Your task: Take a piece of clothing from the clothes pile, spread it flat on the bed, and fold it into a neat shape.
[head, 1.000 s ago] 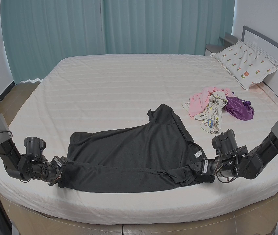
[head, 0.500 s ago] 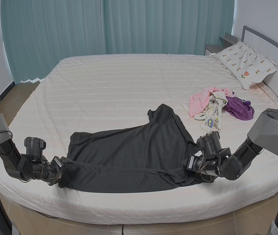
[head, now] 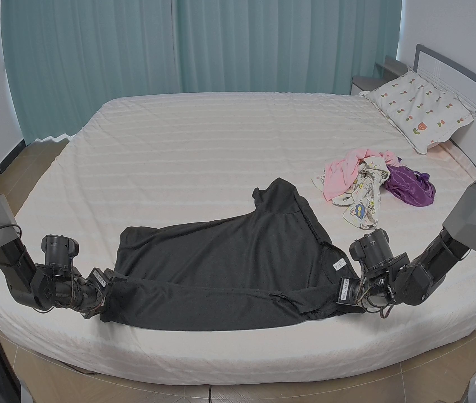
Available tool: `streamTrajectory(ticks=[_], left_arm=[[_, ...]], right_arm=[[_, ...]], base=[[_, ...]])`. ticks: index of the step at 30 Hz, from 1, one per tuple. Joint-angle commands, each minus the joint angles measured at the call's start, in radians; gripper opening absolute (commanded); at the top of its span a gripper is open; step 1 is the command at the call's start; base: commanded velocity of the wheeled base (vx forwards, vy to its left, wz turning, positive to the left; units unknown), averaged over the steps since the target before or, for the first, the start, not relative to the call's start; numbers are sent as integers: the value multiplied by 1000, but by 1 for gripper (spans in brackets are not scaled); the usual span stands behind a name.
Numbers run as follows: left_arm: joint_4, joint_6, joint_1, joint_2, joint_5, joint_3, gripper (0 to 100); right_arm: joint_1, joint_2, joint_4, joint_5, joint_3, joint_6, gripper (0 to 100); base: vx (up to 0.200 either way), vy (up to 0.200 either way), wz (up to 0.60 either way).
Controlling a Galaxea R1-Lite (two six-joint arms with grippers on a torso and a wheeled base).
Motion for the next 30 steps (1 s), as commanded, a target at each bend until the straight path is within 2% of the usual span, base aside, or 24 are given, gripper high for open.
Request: streamTrajectory(ticks=[1, 7, 9, 10, 12, 14, 22, 26, 27, 30], left_arm=[[0, 0, 2, 0, 0, 0, 100], [0, 0, 0, 0, 0, 0, 100], [0, 0, 2, 0, 0, 0, 100], [0, 0, 2, 0, 0, 0, 100], [0, 0, 2, 0, 0, 0, 100], [0, 0, 0, 0, 0, 0, 100], [0, 0, 0, 0, 0, 0, 100], [0, -2, 2, 0, 0, 0, 100], [0, -2, 2, 0, 0, 0, 100], [0, -2, 2, 0, 0, 0, 100]], right_arm=[[3, -69, 38, 1, 41, -15, 0], [6, -29, 47, 0, 51, -21, 0], [6, -27, 53, 0, 85, -53, 0], [6, -27, 53, 0, 85, -53, 100], [-5, -32, 61, -5, 108, -96, 100], [-14, -38, 64, -6, 114, -104, 100], [-65, -42, 35, 12, 58, -81, 100], [-97, -21, -7, 63, 19, -13, 100], [-114, -35, -22, 106, 19, 14, 100], [-140, -61, -22, 162, 21, 19, 100]], base=[[0, 0, 0], [0, 0, 0], [0, 0, 0], [0, 0, 0], [0, 0, 0], [0, 0, 0], [0, 0, 0], [0, 0, 0], [0, 0, 0], [0, 0, 0]])
